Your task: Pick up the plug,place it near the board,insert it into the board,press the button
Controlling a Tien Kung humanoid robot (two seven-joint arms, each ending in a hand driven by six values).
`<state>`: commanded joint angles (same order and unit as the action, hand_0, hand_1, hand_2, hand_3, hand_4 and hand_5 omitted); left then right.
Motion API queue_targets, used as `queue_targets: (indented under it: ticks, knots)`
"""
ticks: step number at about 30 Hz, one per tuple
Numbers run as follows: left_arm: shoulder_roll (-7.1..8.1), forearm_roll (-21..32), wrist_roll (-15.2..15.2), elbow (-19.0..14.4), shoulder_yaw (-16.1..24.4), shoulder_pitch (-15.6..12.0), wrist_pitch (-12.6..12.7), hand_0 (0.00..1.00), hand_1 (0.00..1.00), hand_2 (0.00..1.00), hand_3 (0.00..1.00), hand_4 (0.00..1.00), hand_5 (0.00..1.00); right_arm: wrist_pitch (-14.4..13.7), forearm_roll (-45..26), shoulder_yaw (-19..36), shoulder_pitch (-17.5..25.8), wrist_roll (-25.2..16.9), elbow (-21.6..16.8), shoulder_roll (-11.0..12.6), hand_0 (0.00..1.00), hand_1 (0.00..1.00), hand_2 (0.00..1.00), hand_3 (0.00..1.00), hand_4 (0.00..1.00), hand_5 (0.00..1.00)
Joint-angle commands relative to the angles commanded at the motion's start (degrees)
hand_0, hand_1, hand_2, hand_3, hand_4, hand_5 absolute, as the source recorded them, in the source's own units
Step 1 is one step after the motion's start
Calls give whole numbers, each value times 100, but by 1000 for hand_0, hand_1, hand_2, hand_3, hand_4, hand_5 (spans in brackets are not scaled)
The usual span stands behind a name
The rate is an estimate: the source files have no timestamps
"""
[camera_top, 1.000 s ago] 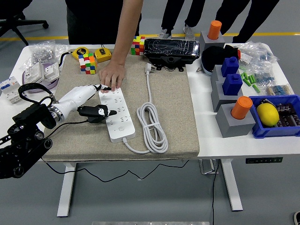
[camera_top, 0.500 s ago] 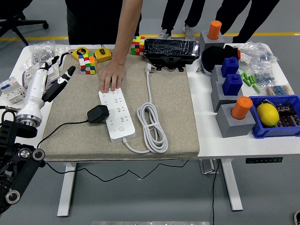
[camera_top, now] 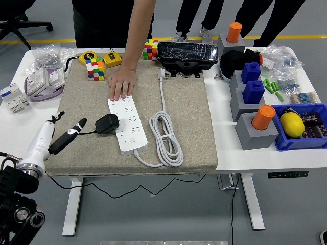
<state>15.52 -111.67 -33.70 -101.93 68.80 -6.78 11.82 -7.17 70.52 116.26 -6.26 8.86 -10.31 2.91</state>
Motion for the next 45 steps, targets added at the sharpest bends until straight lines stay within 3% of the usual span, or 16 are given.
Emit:
queue_targets:
  ticks: [4, 8, 17, 29, 39, 45]
  knots:
    - [111, 240, 159, 0, -425, 63, -64, 998, 980, 955, 947, 998, 998, -15, 45, 37, 17, 14, 0, 15, 795, 696, 714, 763, 998, 998]
    - [111, 292, 349, 0, -639, 150, -5, 998, 980, 955, 947, 998, 998, -19, 65, 43, 35, 13, 0, 12, 795, 696, 714, 763, 998, 998]
    - [121, 353, 399, 51, -947, 422, -74, 998, 978, 952, 945, 998, 998, -27, 116, 65, 25, 21, 0, 19, 794, 695, 714, 762, 998, 998]
    - [152, 384, 480, 562, -915, 631, -146, 998, 977, 952, 942, 998, 998, -25, 113, 74, -8, 17, 0, 19, 795, 695, 713, 762, 998, 998]
    - [120, 409, 491, 664, -952, 719, -159, 998, 975, 950, 943, 998, 998, -28, 105, 68, -37, 15, 0, 23, 795, 695, 714, 762, 998, 998]
    - [237, 405, 484, 711, -1029, 939, -177, 998, 975, 949, 943, 998, 998, -29, 94, 65, -54, 12, 0, 28, 794, 696, 714, 762, 998, 998]
